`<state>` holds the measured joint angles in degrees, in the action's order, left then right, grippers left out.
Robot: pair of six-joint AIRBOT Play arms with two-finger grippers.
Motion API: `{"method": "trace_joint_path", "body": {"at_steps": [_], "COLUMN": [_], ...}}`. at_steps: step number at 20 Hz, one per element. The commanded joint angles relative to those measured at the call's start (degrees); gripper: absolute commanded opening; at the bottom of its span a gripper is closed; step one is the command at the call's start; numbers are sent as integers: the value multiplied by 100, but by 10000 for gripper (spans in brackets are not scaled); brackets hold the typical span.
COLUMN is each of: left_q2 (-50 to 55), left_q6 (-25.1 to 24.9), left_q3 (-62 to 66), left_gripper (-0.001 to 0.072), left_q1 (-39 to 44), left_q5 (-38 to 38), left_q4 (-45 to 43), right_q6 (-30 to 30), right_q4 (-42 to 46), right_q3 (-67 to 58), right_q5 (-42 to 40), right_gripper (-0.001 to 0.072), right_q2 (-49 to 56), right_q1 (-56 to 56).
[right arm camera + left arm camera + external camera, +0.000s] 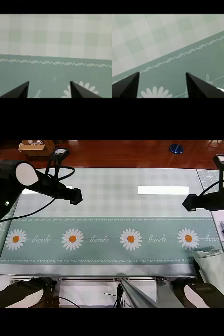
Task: Fold the shirts.
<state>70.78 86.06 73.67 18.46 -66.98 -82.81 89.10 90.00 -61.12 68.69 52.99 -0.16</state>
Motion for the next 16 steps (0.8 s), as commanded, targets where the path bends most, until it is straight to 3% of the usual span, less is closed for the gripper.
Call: {"method": "trace_joint_path", "body": {"at_steps": [1,16], "left_q2": [15,31], "left_q6": [225,227], "left_q3": [0,0], "left_gripper": [720,720], "left_q1": [120,120], "left_q5": [-13,-13], "left_q4": [-273,-273], "right_q6": [483,476], "right_q4": [833,822], "right_q3": [-11,-11], "right_q5": [-96,-184], "right_gripper": [586,585], "right_q2": [17,17], "right_q1": [426,426]}}
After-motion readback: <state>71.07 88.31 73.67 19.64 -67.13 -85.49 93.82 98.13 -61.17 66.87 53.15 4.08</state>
